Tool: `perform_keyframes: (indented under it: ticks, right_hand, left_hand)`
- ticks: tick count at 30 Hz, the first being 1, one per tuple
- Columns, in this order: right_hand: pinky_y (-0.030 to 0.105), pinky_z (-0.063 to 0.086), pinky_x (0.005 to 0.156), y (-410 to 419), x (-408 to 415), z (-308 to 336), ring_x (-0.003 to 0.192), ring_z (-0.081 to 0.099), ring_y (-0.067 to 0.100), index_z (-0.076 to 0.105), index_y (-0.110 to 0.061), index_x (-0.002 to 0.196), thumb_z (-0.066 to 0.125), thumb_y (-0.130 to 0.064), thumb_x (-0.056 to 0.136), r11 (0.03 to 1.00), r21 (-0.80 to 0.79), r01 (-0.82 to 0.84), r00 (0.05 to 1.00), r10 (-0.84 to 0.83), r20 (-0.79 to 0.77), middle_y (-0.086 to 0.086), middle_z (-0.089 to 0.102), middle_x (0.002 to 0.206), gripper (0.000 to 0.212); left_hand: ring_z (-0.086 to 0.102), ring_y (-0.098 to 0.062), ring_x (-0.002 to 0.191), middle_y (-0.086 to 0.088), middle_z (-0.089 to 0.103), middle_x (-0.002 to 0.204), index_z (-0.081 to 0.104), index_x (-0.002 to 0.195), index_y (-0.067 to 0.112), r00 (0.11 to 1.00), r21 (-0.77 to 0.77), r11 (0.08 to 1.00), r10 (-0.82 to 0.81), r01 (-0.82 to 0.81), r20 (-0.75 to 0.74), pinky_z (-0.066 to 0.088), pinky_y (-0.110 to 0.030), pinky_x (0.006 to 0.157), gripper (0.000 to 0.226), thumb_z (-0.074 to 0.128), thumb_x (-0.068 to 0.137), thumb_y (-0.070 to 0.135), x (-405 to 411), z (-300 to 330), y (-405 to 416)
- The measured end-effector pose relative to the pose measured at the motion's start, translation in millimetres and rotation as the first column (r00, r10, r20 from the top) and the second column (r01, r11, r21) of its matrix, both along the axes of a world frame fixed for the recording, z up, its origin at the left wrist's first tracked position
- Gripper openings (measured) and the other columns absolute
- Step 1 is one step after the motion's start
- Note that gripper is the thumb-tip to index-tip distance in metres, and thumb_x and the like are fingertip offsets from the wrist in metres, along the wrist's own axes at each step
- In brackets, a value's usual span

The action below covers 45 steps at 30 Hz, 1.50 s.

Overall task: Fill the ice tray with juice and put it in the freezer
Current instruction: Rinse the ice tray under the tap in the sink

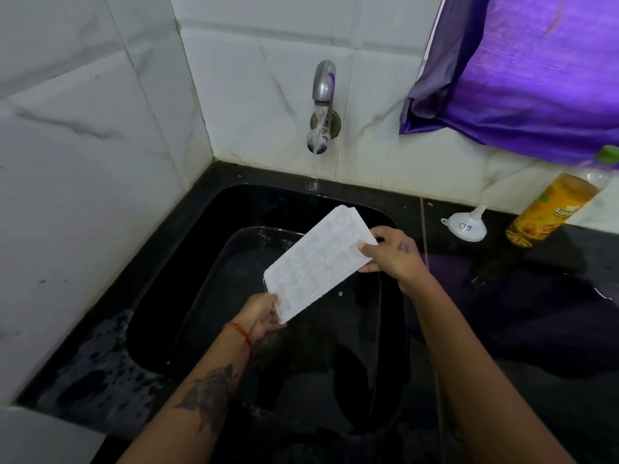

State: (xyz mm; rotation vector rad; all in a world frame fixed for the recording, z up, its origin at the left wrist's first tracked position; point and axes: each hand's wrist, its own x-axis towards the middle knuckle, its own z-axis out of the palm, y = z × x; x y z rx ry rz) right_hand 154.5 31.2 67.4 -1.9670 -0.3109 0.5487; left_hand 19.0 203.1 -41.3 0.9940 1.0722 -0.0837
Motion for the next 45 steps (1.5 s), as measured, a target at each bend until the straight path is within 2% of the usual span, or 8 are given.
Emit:
perform_keyframes:
  ticks: [4,11,15,23,29,37,41,45]
  right_hand:
    - [0.044,0.059,0.073,-0.4,-12.6,16.0,0.084,0.069,0.026,0.063,-0.01,0.101,0.06,-0.008,0.086,0.999,0.007,-0.036,0.986,0.035,0.163,0.012,0.067,0.1,0.015]
    - [0.044,0.056,0.079,-5.9,-23.3,29.7,0.086,0.064,0.028,0.065,-0.01,0.088,0.059,-0.001,0.082,0.995,-0.03,-0.097,0.911,0.101,0.401,0.007,0.066,0.09,0.012]
    - [0.012,0.043,0.06,-7.1,-27.8,27.7,0.074,0.058,0.02,0.061,-0.017,0.078,0.057,0.003,0.079,0.995,-0.053,-0.085,0.857,0.1,0.505,0.0,0.065,0.082,0.021]
    - [0.025,0.045,0.094,-7.2,-37.3,19.0,0.103,0.058,0.016,0.056,-0.03,0.126,0.054,0.012,0.077,0.97,-0.23,-0.082,0.704,0.22,0.675,0.003,0.064,0.111,0.065]
    - [0.01,0.04,0.088,-9.0,-49.8,21.1,0.099,0.058,0.014,0.065,-0.014,0.117,0.047,0.014,0.069,1.0,-0.017,0.011,0.427,0.011,0.904,0.008,0.063,0.106,0.058]
    - [0.033,0.053,0.088,-20.2,-62.0,-26.1,0.103,0.062,0.016,0.068,-0.014,0.11,0.053,0.017,0.068,0.979,-0.1,-0.179,0.586,0.188,0.788,0.005,0.064,0.111,0.054]
    - [0.028,0.052,0.09,-23.4,-60.4,-20.1,0.106,0.062,0.021,0.069,-0.01,0.107,0.051,0.023,0.07,0.993,0.003,-0.12,0.497,0.058,0.866,0.011,0.064,0.112,0.054]
    - [0.031,0.053,0.087,-39.7,-57.9,-21.6,0.104,0.063,0.02,0.068,-0.01,0.109,0.045,0.024,0.063,0.976,-0.076,-0.205,0.561,0.181,0.808,0.007,0.064,0.111,0.062]
  left_hand:
    - [0.058,-0.029,0.082,-0.011,0.059,0.096,0.042,0.131,0.019,0.995,0.019,0.996,-0.089,0.088,0.049,0.047,-0.047,0.082,0.042,0.032,0.095,0.0,-1.9,6.8,2.0]
    - [0.058,-0.02,0.086,-0.006,0.056,0.096,0.054,0.091,0.013,0.983,-0.073,0.996,0.062,-0.049,0.174,0.045,-0.044,0.084,0.022,0.038,0.089,-0.001,-2.9,14.2,18.8]
    - [0.058,-0.026,0.104,-0.008,0.057,0.117,0.044,0.127,0.024,0.97,-0.038,0.997,0.073,-0.066,0.231,0.044,-0.049,0.092,0.053,0.037,0.085,-0.008,-5.8,13.9,27.6]
    - [0.057,-0.023,0.103,0.002,0.058,0.103,0.028,0.141,0.029,0.945,0.066,0.992,0.081,-0.107,0.315,0.046,-0.045,0.085,0.063,0.036,0.088,-0.004,3.9,23.3,35.5]
    - [0.058,-0.008,0.103,0.014,0.055,0.124,0.031,0.136,0.036,0.835,0.227,0.952,0.05,-0.206,0.548,0.05,-0.035,0.079,0.063,0.044,0.087,-0.002,3.2,48.4,43.6]
    - [0.057,-0.025,0.103,-0.007,0.054,0.123,0.03,0.136,0.042,0.923,0.271,0.947,0.059,-0.172,0.38,0.054,-0.035,0.06,0.076,0.047,0.082,-0.008,-24.6,10.2,29.8]
    - [0.045,-0.024,0.126,-0.003,0.042,0.142,0.032,0.133,0.046,0.846,0.36,0.877,0.09,-0.316,0.525,0.049,-0.045,0.094,0.086,0.05,0.075,-0.016,-14.8,20.3,23.7]
    - [0.05,-0.029,0.121,-0.011,0.045,0.14,0.032,0.134,0.041,0.89,0.339,0.91,0.065,-0.238,0.451,0.05,-0.046,0.088,0.083,0.049,0.077,-0.017,-22.7,13.2,13.3]
